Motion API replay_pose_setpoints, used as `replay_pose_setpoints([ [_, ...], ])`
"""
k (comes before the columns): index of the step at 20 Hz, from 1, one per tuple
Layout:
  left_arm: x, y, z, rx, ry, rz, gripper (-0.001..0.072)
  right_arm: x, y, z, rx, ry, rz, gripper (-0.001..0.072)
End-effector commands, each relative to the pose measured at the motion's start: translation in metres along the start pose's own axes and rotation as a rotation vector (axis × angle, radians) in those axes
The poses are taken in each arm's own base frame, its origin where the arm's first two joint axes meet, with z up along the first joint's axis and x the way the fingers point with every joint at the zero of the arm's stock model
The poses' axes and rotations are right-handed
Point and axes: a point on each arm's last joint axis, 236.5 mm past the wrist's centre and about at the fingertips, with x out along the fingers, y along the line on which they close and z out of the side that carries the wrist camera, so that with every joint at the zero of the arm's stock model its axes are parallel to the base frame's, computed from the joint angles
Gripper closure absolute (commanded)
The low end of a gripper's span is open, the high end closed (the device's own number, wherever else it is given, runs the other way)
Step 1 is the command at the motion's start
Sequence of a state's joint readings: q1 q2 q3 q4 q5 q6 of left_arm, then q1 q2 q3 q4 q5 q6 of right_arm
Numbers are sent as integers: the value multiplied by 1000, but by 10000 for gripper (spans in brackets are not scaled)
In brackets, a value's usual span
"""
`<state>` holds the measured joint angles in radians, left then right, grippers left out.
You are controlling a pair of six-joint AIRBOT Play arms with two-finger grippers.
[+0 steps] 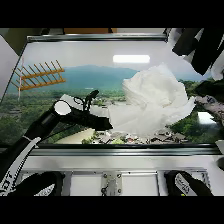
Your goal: Fold the clothes and pants, and hang the long-sleeved shirts on hangers.
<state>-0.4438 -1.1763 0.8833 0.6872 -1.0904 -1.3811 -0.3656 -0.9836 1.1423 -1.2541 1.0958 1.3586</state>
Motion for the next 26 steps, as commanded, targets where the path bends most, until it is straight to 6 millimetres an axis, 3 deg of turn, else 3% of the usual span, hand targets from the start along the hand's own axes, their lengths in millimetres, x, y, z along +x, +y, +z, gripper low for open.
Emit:
replay_pose_setpoints([
  [1,-1,26,-3,27,13,112,694,1,74,-65,-44,111,153,64],
  [3,-3,42,-6,4,24,181,693,6,108,-116,-55,201,215,64],
  [6,-3,41,-5,-51,17,175,693,11,122,-158,-43,282,239,64],
  [9,-20,14,21,2,-43,153,693,16,95,-172,93,340,123,62],
  [11,-29,1,38,38,-90,144,693,26,76,-198,197,416,54,62],
  [14,-32,4,44,57,-110,164,693,50,77,-239,398,504,96,62],
  [18,-34,15,46,83,-114,217,693,87,104,-249,711,482,218,62],
  [26,-34,16,46,82,-117,218,693,132,143,-260,813,471,237,62],
])
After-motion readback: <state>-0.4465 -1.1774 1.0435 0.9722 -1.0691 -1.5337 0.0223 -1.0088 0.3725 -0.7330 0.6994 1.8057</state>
